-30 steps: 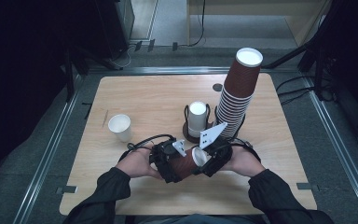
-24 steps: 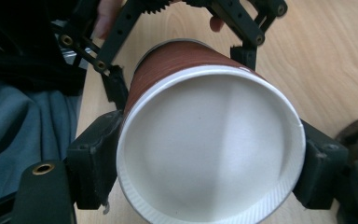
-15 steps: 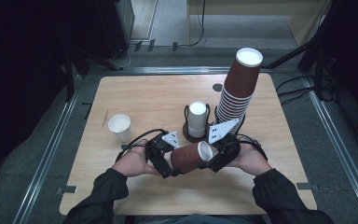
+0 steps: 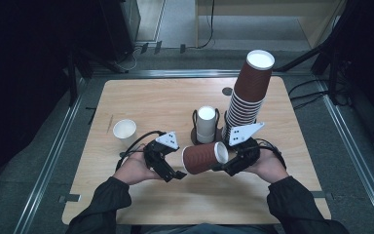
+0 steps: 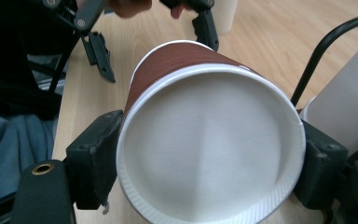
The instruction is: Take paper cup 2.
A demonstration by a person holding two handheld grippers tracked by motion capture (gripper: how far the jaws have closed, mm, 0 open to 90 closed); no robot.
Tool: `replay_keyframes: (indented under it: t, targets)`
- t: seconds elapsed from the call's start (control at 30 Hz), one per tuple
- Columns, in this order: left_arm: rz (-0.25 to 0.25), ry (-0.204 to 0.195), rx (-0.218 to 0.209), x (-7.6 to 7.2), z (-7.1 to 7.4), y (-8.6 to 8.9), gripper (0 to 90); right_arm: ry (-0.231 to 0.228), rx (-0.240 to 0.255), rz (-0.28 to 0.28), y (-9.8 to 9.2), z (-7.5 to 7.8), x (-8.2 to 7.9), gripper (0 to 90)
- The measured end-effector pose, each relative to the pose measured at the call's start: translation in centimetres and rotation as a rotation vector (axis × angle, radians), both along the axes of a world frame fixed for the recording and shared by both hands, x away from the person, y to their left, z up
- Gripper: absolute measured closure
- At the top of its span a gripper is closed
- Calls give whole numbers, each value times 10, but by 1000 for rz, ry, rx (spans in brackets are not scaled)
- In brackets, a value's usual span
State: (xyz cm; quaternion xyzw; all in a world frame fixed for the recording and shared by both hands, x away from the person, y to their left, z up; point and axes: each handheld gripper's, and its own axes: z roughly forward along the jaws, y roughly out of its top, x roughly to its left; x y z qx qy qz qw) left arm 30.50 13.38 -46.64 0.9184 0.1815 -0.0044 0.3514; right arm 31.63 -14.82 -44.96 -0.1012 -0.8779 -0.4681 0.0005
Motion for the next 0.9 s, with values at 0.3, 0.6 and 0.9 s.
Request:
replay_keyframes:
  t: [0.3, 0.6, 0.9]
  targets:
    - [-4, 5, -56, -1, -4, -5, 0, -13, 90, -4, 1, 8, -4, 225]
    - [-7, 12, -115, -1, -8, -10, 0, 1, 146, 2, 3, 12, -5, 227]
    - [-21, -12, -205, -3, -5, -12, 2, 35, 194, 26, 12, 11, -8, 228]
